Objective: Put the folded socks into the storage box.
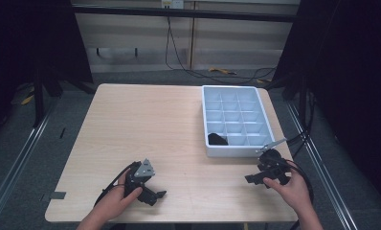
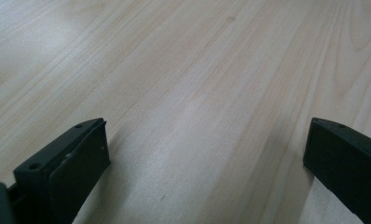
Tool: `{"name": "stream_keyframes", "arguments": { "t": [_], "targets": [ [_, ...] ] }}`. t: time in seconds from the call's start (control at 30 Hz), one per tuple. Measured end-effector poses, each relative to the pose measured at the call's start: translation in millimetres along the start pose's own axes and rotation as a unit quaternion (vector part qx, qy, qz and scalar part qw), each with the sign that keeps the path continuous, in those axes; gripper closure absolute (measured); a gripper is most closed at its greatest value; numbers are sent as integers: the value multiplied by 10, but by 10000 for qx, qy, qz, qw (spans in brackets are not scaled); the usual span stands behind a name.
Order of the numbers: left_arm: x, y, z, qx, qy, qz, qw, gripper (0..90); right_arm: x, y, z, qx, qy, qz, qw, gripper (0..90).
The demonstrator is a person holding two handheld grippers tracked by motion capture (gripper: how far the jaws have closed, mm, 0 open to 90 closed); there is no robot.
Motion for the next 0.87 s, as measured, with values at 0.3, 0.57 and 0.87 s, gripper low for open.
{"name": "stream_keyframes", "arguments": {
  "t": [0.3,0.57,0.87],
  "targets": [
    [0,-3,-3,-3,27,-21,10000,0,163,-22,-55,150,62,-115,9998,257],
    [0,-2,-3,-7,24,-19,10000,0,215,-93,-92,202,165,-119,9996,252],
    [0,-2,-3,-3,24,-17,10000,0,238,-146,-107,227,266,-97,9993,247]
  ]
}}
Point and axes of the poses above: each handheld gripper's, and its own axes: y roughly backward along the jaws, x roughly out of its underside, z roughly to its left, the point moved 2 cm from there along -y, roughly forward along the jaws, and after that the axes turned 1 degree about -y, right-handed, at the moved point
